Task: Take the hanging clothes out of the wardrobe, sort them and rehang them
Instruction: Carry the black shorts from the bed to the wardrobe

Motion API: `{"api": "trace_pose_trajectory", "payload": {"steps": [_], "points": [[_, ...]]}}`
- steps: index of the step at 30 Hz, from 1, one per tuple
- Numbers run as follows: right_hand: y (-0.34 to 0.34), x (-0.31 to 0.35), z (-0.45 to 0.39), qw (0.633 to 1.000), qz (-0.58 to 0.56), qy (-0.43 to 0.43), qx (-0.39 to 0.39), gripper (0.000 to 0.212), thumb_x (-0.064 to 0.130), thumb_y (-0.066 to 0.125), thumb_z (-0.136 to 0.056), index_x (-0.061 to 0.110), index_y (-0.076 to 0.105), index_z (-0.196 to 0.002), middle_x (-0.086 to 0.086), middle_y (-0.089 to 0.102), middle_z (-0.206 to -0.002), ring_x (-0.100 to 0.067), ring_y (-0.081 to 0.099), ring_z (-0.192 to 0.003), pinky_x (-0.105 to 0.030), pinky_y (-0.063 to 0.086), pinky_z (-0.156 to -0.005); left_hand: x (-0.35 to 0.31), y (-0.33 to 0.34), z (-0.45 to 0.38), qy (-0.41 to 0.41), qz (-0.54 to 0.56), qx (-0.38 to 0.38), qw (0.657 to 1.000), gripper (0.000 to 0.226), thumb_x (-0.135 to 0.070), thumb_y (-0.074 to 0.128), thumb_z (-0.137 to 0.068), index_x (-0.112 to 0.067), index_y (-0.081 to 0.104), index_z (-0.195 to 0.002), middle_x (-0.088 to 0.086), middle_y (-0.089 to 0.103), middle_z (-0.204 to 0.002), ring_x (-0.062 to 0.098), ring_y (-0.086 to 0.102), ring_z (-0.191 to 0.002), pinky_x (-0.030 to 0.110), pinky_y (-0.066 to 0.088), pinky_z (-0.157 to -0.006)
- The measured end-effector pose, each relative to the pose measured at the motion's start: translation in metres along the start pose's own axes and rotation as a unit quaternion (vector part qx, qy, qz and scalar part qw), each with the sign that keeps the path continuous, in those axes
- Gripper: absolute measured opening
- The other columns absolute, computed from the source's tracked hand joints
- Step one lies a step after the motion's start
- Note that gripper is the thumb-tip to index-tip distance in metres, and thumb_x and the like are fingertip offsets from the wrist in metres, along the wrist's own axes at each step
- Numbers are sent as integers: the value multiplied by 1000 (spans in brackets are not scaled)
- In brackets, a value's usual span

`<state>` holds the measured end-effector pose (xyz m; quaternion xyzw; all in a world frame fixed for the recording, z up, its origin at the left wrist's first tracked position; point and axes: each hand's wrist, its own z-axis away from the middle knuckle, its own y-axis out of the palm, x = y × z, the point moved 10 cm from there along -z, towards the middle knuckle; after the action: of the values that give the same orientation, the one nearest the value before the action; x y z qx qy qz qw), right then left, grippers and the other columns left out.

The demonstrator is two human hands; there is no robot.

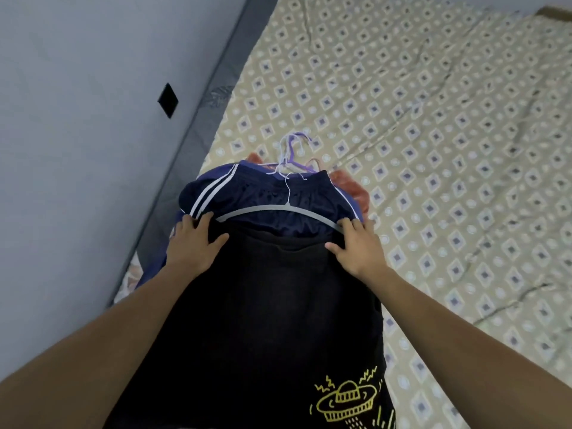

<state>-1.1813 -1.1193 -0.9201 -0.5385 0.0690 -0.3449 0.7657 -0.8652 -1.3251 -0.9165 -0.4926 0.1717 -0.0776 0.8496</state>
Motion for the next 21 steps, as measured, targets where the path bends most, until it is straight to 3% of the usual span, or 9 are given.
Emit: {"api": "trace_pose_trajectory", "payload": {"steps": [3,7,10,13,16,21], "points": [[2,-4,-3,998,-62,-6,-7,40,47,68,-96,18,52,-119,-3,55,-123,-32,38,-127,-47,41,-102,-1,-2,-10,9,-9,-18,1000,64,-61,55,-99,-24,43,-150,22,41,-142,44,39,-132,56,39,-108],[-18,-5,10,983,-172,-43,-46,20,27,64,-102,17,49,-94,2,49,-98,-28,43,-107,-31,30,-87,-4,-6,-9,26,11,-3,1000,44,-53,60,-100,-18,54,-125,19,51,-124,44,47,-119,54,41,-102],[-44,2,37,977,-191,-77,-51,22,25,58,-105,18,44,-90,4,49,-89,-20,43,-89,-35,33,-75,-10,-19,5,57,100,7,993,28,-46,62,-100,-21,54,-108,10,56,-109,37,56,-106,53,48,-94],[-81,-5,73,970,-225,-73,-61,21,27,57,-106,23,44,-90,7,52,-80,-13,50,-74,-35,41,-70,-35,-54,36,113,163,-20,980,19,-42,64,-99,-29,50,-95,-4,59,-94,17,59,-89,46,51,-84],[-135,-15,122,963,-247,-64,-85,18,27,57,-105,26,47,-90,8,53,-77,-12,51,-72,-33,40,-65,-68,-104,86,162,213,-62,962,17,-34,67,-99,-30,51,-95,-13,58,-94,6,57,-90,36,46,-82],[-243,-34,239,955,-251,-42,-154,16,28,57,-106,32,49,-92,10,55,-82,-12,55,-78,-35,45,-72,-150,-197,191,254,236,-101,933,17,-21,70,-99,-30,55,-99,-8,60,-96,10,57,-89,33,46,-84]]}}
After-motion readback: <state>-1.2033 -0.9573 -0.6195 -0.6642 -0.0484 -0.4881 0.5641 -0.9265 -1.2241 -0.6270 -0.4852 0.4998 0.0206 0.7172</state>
